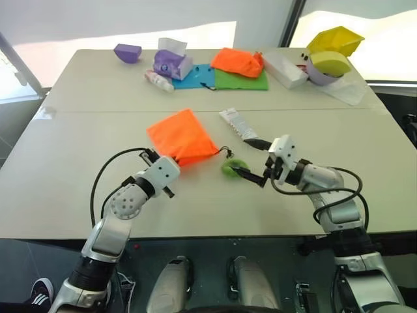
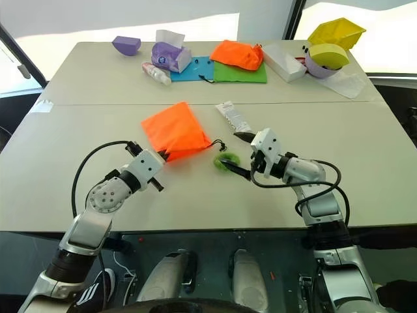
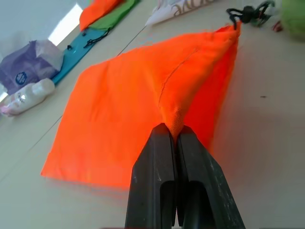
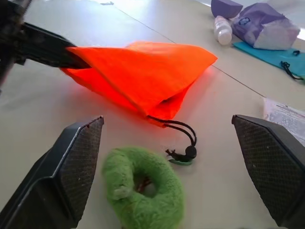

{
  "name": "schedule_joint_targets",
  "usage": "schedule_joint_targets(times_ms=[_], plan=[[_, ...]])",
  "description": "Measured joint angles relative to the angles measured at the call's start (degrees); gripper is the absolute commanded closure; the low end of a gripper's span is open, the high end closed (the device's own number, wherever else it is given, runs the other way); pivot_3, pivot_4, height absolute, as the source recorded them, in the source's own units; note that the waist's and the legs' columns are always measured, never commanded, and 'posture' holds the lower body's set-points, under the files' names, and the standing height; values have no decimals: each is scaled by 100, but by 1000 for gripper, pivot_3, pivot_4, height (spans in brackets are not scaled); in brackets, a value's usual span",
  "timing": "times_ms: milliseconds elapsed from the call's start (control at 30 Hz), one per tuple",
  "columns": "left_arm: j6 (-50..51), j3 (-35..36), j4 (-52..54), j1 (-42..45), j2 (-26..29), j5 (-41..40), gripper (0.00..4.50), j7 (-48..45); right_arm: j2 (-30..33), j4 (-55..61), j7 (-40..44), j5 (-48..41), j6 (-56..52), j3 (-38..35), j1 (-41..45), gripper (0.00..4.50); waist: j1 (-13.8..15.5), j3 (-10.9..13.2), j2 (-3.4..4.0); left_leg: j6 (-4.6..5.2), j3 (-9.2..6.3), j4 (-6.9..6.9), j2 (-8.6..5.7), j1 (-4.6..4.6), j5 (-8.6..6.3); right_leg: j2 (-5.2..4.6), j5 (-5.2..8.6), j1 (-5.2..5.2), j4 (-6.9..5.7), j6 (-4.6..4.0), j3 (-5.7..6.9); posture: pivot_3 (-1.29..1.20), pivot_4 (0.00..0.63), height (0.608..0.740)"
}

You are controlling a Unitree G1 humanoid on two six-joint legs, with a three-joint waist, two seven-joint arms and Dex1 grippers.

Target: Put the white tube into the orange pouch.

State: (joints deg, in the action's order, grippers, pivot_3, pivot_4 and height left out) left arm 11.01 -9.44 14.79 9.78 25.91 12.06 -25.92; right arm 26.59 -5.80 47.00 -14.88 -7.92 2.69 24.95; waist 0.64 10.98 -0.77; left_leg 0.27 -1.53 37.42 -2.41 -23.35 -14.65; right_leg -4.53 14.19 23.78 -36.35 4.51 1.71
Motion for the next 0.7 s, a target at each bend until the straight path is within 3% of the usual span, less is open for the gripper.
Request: schedule_joint_targets(times_ms=[167, 333, 500, 700], plan=[[78, -77, 9, 2, 127, 143, 4474, -102, -247, -317, -1020, 469, -598, 4, 451, 0, 2, -1, 2, -5, 0, 0, 0, 1, 6, 1, -2, 1, -5, -4, 0, 0, 150, 738], [73, -128, -30, 120, 49, 309, 4474, 18, -431, -452, -1771, 920, -1937, 262, 1256, 0, -4, -2, 3, -11, 3, 0, -1, -6, 10, 2, -2, 21, -22, -3, -4, 0, 150, 738], [58, -167, -103, 164, -26, 373, 4474, 70, -480, -937, -1973, 1021, -3153, 290, 1940, 0, 0, -2, 2, -15, 3, -1, -1, -6, 13, 2, -2, 28, -38, -4, -4, 0, 150, 738], [57, -203, -126, 161, -40, 409, 4474, 128, -544, -1641, -2000, 1092, -3586, 287, 2094, 0, -9, -2, 2, -12, 8, 2, -2, -7, 15, 2, -2, 35, -53, -4, -8, 0, 150, 738]])
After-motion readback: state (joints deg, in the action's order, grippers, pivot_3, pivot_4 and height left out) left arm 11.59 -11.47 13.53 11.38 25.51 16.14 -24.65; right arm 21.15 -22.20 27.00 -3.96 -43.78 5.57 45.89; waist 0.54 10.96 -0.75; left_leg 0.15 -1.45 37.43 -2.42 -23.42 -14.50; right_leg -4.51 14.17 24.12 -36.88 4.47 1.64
